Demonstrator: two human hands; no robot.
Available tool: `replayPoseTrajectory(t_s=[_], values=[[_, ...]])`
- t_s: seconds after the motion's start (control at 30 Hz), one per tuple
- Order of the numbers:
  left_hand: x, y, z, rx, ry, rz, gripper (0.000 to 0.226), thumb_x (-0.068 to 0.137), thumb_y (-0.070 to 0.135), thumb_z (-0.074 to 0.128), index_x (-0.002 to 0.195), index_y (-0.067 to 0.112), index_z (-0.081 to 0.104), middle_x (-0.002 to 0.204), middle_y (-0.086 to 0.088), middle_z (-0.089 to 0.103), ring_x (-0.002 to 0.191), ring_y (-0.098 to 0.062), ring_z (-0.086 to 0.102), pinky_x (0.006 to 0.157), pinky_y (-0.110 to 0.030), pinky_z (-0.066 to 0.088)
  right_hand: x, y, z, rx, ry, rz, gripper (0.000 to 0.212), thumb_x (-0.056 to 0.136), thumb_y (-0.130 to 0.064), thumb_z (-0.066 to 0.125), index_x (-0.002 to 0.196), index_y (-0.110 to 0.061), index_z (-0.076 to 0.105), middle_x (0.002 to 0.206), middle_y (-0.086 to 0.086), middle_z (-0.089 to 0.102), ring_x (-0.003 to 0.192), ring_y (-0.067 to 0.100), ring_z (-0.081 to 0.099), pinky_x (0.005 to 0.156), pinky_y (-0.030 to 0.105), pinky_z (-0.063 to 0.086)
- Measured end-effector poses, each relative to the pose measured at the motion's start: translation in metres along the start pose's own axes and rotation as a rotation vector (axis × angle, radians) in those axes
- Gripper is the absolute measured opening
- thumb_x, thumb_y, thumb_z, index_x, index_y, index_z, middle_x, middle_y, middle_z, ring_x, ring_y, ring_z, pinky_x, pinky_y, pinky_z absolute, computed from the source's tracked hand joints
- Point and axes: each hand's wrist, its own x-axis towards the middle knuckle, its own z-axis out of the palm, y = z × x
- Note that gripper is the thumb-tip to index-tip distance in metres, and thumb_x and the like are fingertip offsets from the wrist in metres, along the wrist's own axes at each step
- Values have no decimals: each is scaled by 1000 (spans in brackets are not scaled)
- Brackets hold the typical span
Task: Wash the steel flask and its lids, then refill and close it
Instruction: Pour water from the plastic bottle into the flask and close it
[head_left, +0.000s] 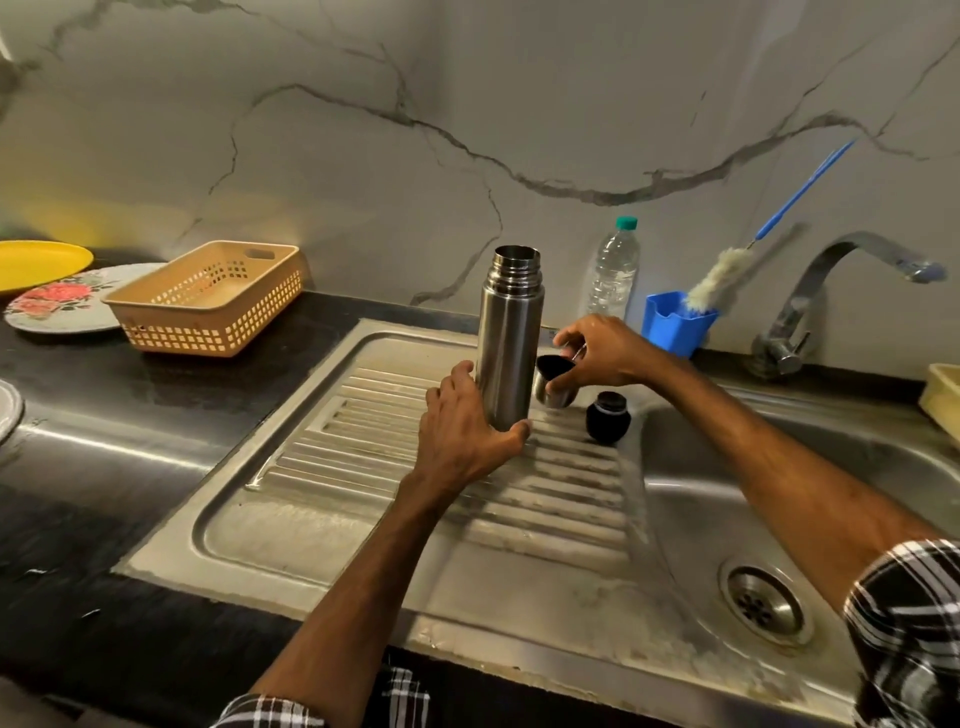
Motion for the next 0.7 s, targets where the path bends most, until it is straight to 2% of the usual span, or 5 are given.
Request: replayPoseTrajectory(t_s=[0.13, 0.43, 0.5, 0.6, 0.7], values=[[-1, 2, 0, 5, -1, -7, 104, 76, 54, 81, 153, 14, 25, 151, -10, 41, 137, -29, 38, 108, -44, 40, -18, -6, 7, -84, -24, -6, 64, 72, -35, 88, 125, -11, 62, 106, -1, 63, 89, 12, 56, 68, 19, 42], [-2, 3, 0, -35, 63, 15, 99, 79, 53, 79, 152, 11, 28, 150, -12, 42, 137, -29, 38, 107, -43, 41, -24, -4, -3, -10, -90, 5, 77, 76, -49, 81, 138, -13, 53, 130, 4, 61, 113, 18, 60, 96, 36, 53], [-1, 3, 1, -70, 105, 26, 93, 81, 52, 78, 151, 11, 32, 148, -11, 44, 134, -27, 41, 105, -39, 41, -24, 8, -20, 133, 42, 24, 62, 80, -46, 79, 128, -11, 61, 121, 6, 67, 106, 17, 65, 90, 30, 54], [0, 3, 3, -106, 165, 44, 84, 84, 48, 76, 148, 12, 37, 143, -8, 49, 130, -23, 45, 103, -32, 39, -12, 29, -33, 269, 539, 138, 42, 80, -28, 82, 113, -7, 67, 103, 8, 71, 94, 21, 68, 83, 30, 56], [2, 0, 7, -116, 200, 70, 79, 83, 45, 77, 146, 15, 40, 139, -6, 52, 127, -22, 48, 101, -31, 40, 16, 37, -29, 256, 762, 259, 60, 77, -37, 83, 122, -7, 57, 115, 9, 64, 105, 25, 60, 91, 37, 54]])
